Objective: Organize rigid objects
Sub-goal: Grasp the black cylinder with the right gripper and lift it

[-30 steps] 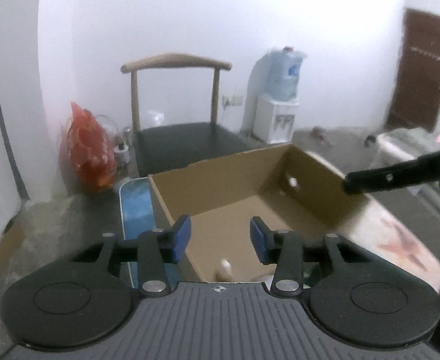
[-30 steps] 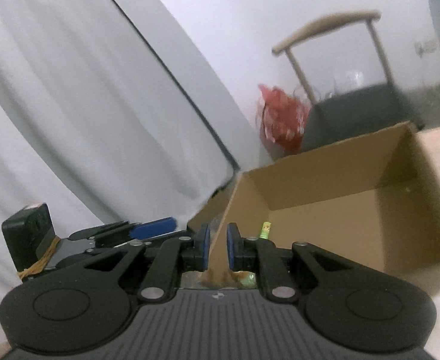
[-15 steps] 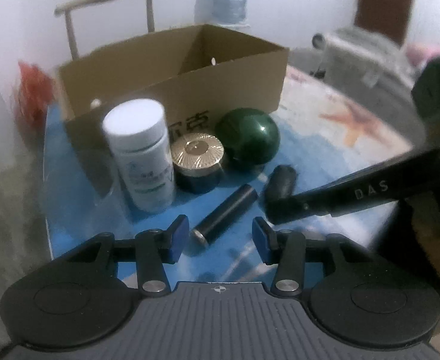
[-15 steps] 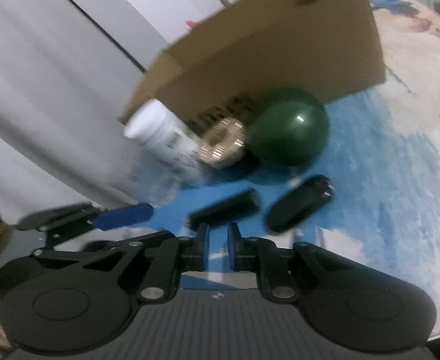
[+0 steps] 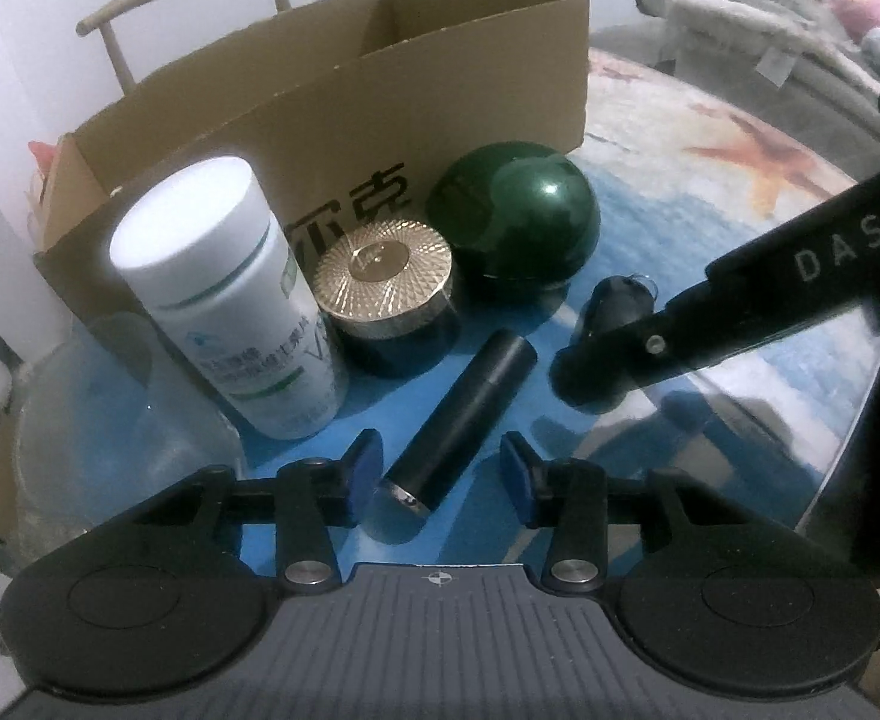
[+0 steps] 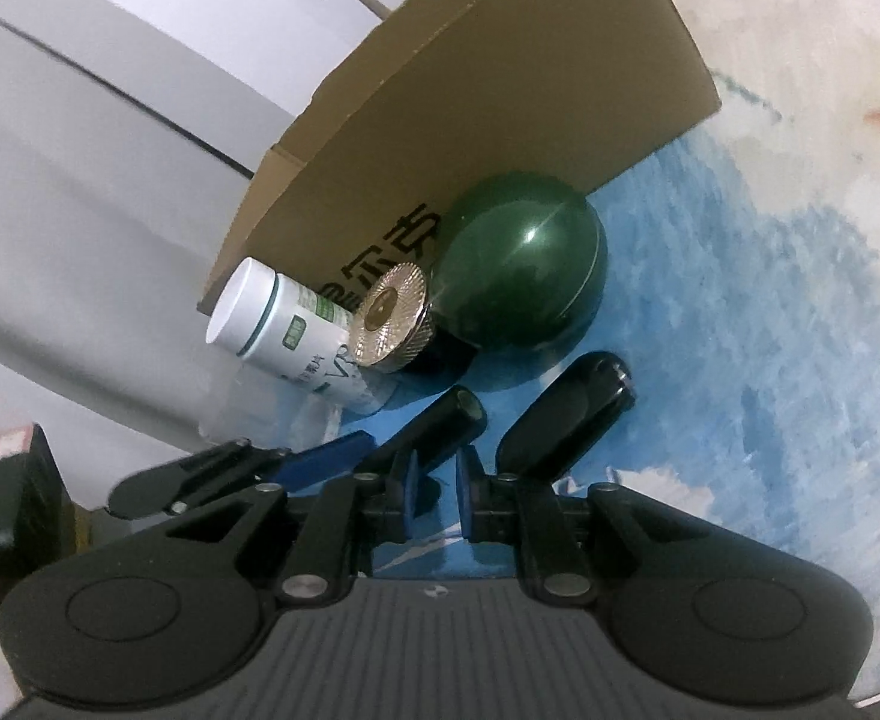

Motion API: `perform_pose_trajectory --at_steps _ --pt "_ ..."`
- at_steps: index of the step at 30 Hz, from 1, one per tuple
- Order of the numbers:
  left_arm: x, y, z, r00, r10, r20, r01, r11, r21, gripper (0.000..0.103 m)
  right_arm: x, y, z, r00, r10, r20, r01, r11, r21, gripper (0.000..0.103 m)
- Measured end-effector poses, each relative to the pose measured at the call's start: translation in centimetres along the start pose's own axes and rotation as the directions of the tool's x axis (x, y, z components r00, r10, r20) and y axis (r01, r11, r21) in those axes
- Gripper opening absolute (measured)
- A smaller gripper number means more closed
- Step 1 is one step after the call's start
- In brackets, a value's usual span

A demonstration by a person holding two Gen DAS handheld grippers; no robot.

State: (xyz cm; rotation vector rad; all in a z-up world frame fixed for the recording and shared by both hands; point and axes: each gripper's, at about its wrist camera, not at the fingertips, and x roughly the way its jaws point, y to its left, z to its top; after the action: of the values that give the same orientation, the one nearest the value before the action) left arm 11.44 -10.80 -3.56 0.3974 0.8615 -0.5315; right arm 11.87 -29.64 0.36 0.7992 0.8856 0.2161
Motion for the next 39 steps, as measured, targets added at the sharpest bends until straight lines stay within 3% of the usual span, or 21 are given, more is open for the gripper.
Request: perform_pose_trajectory --at_steps 3,5,7,12,20,27,32,39 --pt "-0.2 0.4 -0.3 0.999 -0.037 -0.009 0.037 0.998 -0.048 0.029 0.5 0.2 -0.1 1.000 0.029 -0.007 -0.029 0.999 0.024 0.027" --pt "-0.3 0.5 -0.6 0.998 -0.054 -0.010 0.054 0.996 -0.066 0.028 0.7 0.3 -0.2 0.999 0.048 -0.010 -0.048 0.998 0.041 0.043" --pt "-0.5 0.4 -0.9 0.998 -0.062 -0.007 0.061 0.996 -0.068 0.028 1.2 0.5 -0.2 0.999 0.042 -0.011 -0.042 0.998 0.044 0.050" --pt "-0.6 0.5 -1.3 0.997 -0.072 0.009 0.072 0.993 -0.092 0.022 2.3 1.0 -0.3 1.000 0.002 -0.019 -0.002 0.999 0.046 0.049" --pt "-1.3 -0.6 -1.3 0.997 -0.063 0.035 0.065 0.996 -0.061 0.021 2.0 1.0 -1.3 1.000 -0.009 -0.012 0.010 0.998 0.057 0.027" --pt "-4.3 -1.3 -0.3 0.992 -0.035 0.121 0.039 0.999 -0.031 0.021 -0.8 3.6 -1.7 0.998 0.016 0.062 -0.013 0.999 -0.036 0.024" --pt "-7.6 -1.2 1.1 0.973 -0.004 0.230 0.008 1.000 -0.019 0.021 -3.9 6.7 -1.1 0.988 0.054 0.148 -0.035 0.991 -0.132 0.025" --pt "-10.4 0.3 4.8 0.930 0.057 0.364 -0.057 0.998 -0.012 0.021 -5.5 11.5 2.3 0.966 0.129 0.222 -0.063 0.958 -0.281 0.025"
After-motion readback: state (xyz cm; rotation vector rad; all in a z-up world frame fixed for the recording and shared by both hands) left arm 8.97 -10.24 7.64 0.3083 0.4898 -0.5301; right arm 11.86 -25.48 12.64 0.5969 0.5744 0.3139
